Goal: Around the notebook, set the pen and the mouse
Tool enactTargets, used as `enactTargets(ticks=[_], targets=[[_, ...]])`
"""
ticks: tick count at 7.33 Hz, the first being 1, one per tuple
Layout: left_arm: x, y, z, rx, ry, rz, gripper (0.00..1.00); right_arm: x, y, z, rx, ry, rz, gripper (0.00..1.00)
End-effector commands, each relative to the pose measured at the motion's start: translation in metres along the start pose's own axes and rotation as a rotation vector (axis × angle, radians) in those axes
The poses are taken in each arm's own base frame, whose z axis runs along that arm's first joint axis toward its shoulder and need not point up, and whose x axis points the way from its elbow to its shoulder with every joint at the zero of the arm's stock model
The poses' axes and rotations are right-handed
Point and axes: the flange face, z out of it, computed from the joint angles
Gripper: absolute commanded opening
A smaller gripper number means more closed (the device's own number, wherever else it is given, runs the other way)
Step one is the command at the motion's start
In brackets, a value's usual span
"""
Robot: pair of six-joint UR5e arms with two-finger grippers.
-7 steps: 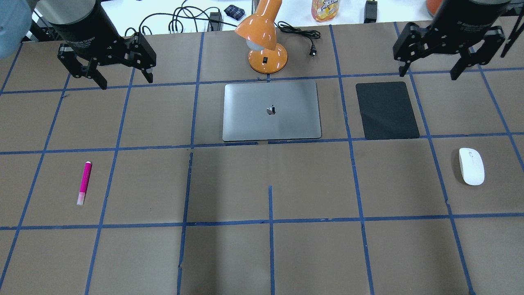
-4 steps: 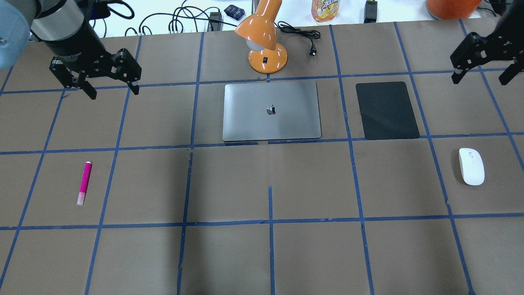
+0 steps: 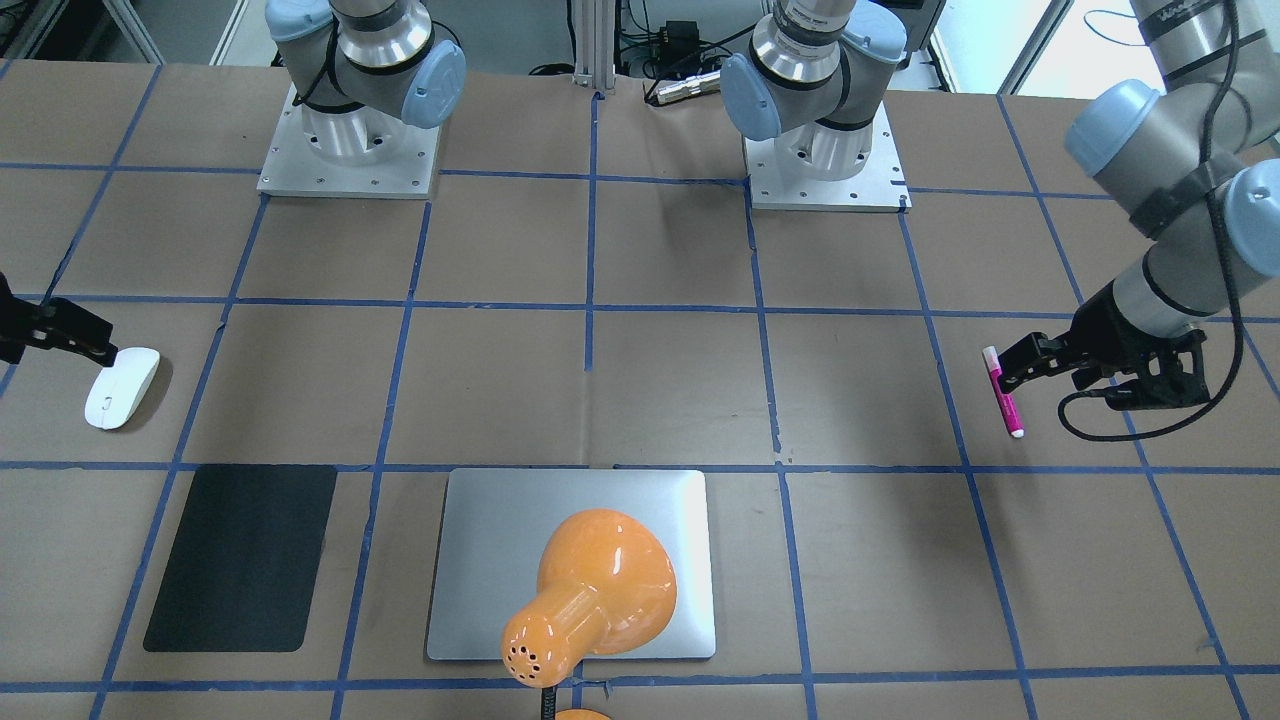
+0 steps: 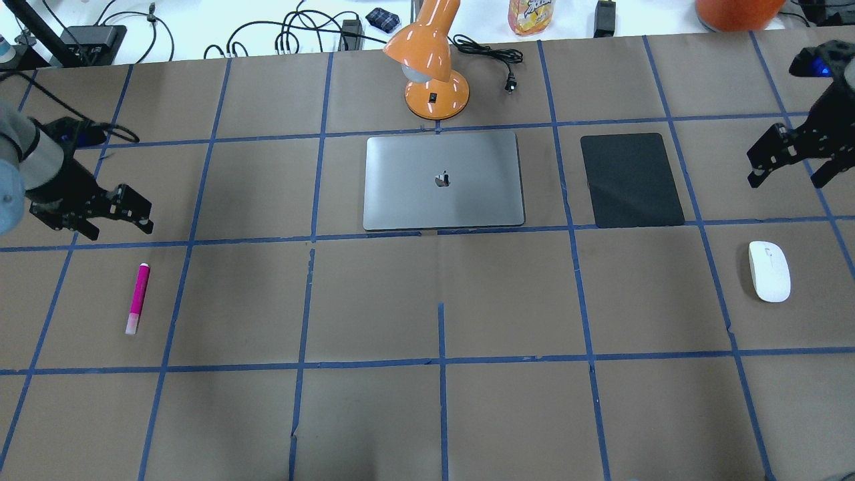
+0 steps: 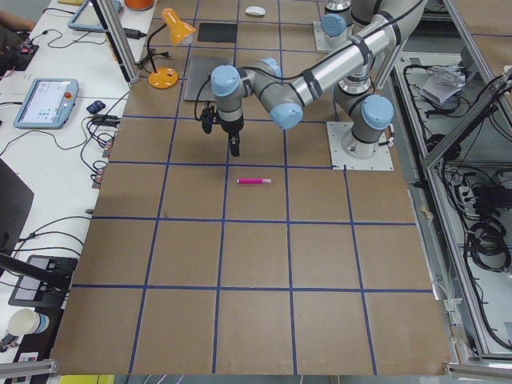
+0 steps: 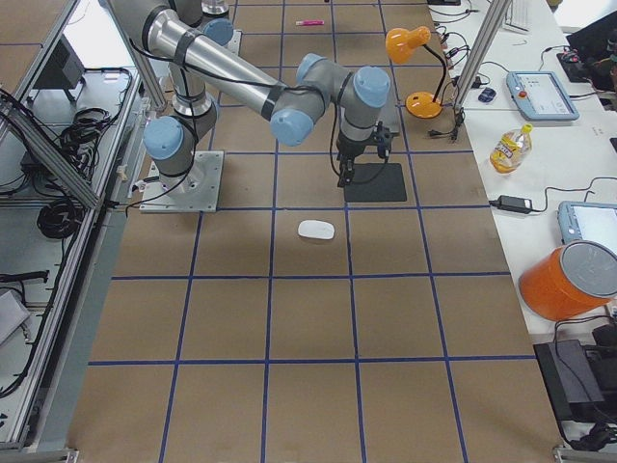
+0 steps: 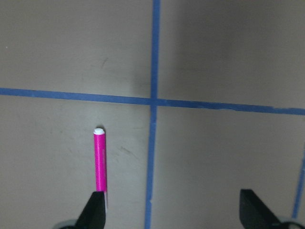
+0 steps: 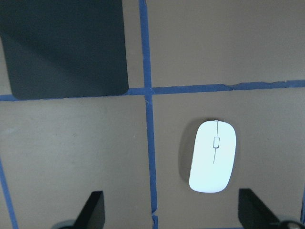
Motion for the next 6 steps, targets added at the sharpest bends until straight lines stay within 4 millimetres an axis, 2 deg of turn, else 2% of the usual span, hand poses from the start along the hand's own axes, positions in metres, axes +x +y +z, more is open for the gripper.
enactTargets(ticks=[1, 2, 3, 4, 5, 6], targets=[[-0.014, 0.035, 0.054, 0.081, -0.062, 0.066, 1.00, 0.015, 0.006, 0.079, 0.015, 0.025, 0.012, 0.99], [-0.014, 0.045, 0.069, 0.058, -0.067, 0.092, 1.00, 0.035, 0.015, 0.099, -0.003, 0.075, -0.007, 0.98], [-0.027, 0.052, 0.080, 0.043, -0.057, 0.068, 1.00, 0.045, 0.020, 0.115, 0.001, 0.076, -0.066, 0.97], [-0.047, 0.057, 0.091, 0.026, -0.040, 0.035, 1.00, 0.056, 0.030, 0.129, -0.006, 0.068, -0.040, 0.96], [-0.055, 0.060, 0.098, 0.016, -0.029, 0.017, 0.99, 0.066, 0.042, 0.144, -0.003, 0.064, -0.014, 0.96], [-0.055, 0.060, 0.102, 0.011, -0.025, 0.015, 0.82, 0.066, 0.043, 0.153, -0.011, 0.062, -0.016, 0.96]])
